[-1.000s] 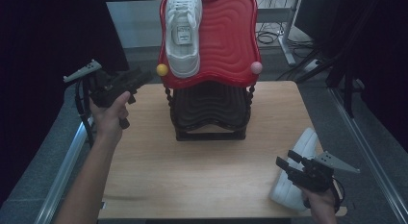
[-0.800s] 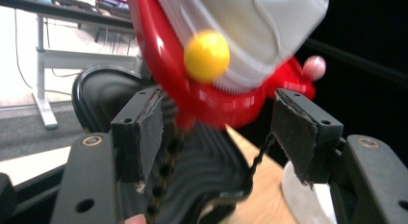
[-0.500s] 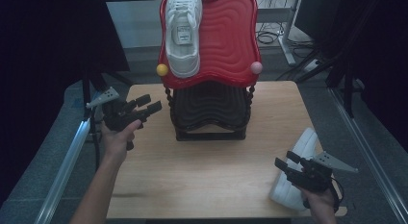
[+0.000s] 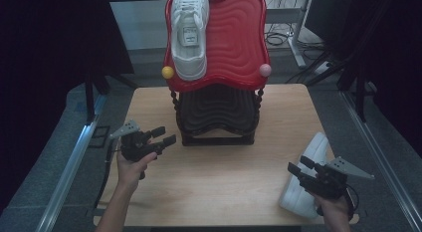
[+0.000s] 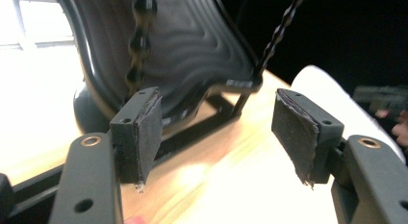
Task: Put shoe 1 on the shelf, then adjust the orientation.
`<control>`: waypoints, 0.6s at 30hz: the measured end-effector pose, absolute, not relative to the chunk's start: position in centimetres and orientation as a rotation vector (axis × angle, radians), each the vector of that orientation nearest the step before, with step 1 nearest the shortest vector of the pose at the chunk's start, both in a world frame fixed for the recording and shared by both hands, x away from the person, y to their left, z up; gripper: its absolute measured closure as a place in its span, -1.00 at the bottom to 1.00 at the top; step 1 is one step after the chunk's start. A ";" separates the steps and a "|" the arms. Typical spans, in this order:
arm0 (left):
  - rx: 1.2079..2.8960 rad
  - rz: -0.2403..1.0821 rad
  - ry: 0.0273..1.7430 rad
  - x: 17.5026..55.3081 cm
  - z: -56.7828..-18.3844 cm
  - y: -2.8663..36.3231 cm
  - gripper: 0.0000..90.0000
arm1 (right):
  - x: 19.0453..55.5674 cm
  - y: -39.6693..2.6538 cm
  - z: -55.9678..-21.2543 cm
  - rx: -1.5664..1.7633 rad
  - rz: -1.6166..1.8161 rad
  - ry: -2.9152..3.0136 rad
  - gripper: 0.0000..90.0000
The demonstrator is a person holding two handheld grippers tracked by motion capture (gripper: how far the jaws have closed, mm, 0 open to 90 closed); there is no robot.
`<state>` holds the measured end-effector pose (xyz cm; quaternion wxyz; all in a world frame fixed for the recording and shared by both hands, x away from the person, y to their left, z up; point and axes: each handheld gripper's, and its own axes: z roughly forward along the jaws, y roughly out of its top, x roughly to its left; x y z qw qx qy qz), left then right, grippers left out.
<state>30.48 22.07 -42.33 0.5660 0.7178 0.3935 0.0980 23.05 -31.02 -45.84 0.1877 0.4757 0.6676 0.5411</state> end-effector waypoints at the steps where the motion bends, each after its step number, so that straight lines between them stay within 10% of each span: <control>1: 1.693 0.225 0.931 30.4 -42.7 22.0 -0.21 | 23.0 -31.1 -45.8 1.343 1.516 1.875 -0.16; 9: 1.736 0.218 0.950 29.9 -44.9 21.4 -0.25 | 22.9 -31.2 -45.7 1.330 1.467 1.870 -0.04; 18: 1.788 0.256 0.926 29.2 -45.9 20.6 -0.24 | 21.5 -32.4 -44.7 1.276 1.362 1.912 0.83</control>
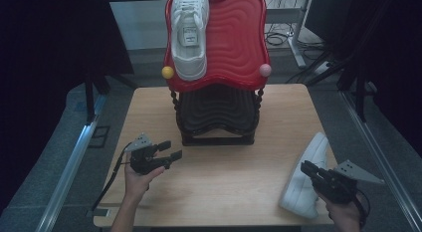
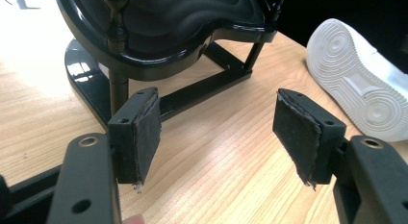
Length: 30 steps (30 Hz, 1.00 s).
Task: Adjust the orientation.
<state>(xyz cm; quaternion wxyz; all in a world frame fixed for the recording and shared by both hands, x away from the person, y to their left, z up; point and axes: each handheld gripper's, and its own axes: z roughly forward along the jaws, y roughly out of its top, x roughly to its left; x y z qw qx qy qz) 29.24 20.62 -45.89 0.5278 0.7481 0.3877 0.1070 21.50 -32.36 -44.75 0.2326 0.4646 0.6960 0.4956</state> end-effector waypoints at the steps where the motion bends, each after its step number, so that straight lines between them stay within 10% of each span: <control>1: 1.788 0.259 0.924 29.1 -45.9 20.6 -0.24 | 21.1 -32.5 -44.6 1.268 1.345 1.918 0.92; 17: 1.795 0.206 0.975 29.5 -47.4 20.9 -0.24 | 14.6 -36.3 -48.8 1.383 1.104 2.024 0.98; 30: 1.745 0.170 0.963 29.2 -47.4 22.1 -0.23 | 17.1 -34.0 -49.7 1.344 1.109 2.078 0.97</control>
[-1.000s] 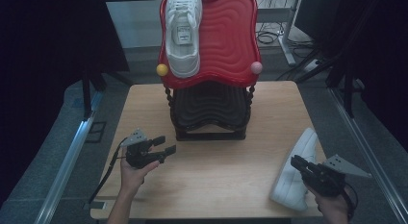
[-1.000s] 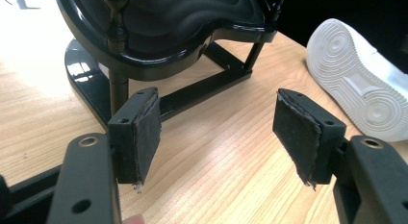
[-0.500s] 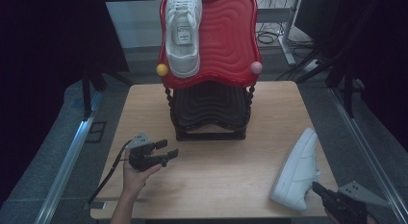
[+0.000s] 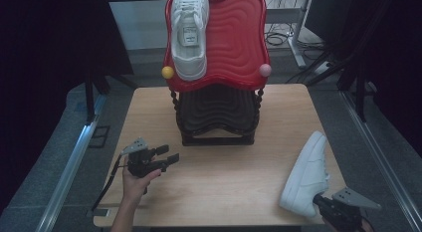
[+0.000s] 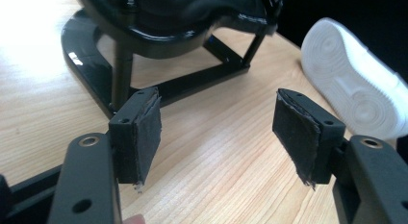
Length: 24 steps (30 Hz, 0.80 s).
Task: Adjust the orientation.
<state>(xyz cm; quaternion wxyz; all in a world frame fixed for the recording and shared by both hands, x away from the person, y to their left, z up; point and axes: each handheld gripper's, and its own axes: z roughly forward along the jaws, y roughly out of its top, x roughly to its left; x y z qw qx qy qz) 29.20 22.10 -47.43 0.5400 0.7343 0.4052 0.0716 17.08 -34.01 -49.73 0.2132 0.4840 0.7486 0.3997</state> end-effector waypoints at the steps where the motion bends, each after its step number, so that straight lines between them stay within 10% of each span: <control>1: 1.736 0.174 0.974 29.2 -47.5 22.4 -0.23 | 17.1 -34.0 -49.7 1.344 1.109 2.078 0.97; 24: 1.715 0.182 1.026 28.1 -48.2 25.6 -0.23 | 24.2 -27.4 -47.3 1.241 1.236 2.176 0.97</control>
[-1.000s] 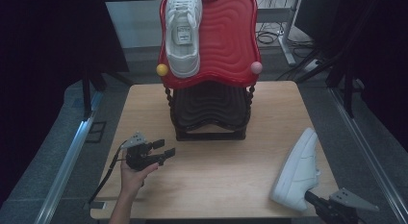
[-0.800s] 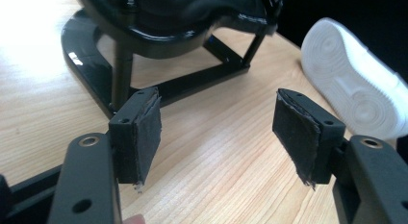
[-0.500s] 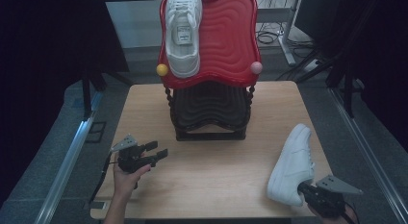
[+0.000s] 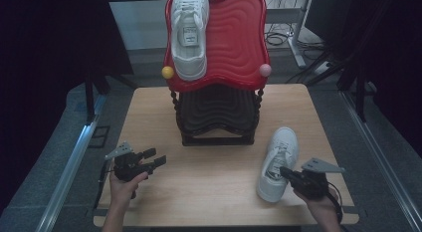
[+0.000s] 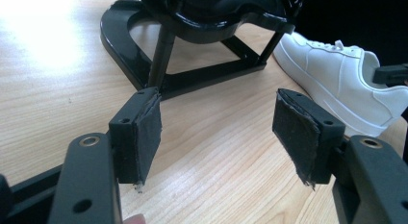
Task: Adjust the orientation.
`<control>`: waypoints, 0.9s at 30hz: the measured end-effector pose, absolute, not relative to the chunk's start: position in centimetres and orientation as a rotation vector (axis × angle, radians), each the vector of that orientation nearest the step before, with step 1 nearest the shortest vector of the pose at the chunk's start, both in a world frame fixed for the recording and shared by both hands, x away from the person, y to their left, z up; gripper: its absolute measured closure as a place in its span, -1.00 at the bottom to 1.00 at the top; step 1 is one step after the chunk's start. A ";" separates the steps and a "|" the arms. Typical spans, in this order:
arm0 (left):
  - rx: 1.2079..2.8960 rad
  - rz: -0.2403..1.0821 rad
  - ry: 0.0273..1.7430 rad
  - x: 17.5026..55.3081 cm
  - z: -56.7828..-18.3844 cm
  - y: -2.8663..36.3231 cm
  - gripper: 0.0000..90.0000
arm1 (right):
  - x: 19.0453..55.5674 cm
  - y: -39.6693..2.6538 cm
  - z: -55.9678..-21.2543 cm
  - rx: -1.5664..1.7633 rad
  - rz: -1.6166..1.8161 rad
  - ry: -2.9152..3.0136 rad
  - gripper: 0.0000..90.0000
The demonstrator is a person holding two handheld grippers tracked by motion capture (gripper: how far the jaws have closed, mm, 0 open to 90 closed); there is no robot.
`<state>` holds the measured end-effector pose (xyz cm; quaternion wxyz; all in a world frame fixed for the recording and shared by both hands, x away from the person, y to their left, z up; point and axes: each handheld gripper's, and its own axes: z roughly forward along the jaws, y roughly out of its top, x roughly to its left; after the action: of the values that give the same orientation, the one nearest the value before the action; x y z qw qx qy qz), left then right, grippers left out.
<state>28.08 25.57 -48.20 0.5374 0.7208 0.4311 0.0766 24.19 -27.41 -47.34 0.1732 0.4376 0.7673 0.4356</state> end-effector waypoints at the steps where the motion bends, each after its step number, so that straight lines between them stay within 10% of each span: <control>1: 1.717 0.179 1.024 28.1 -48.2 25.5 -0.23 | 24.6 -26.6 -47.3 1.225 1.158 2.193 0.97; 27: 1.729 0.159 1.030 27.7 -48.6 25.0 -0.23 | 20.9 -18.7 -47.3 1.015 1.077 2.329 0.97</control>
<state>27.70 24.98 -48.63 0.5322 0.7251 0.4320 0.0666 20.94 -18.70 -47.31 0.1901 0.3611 0.8286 0.3832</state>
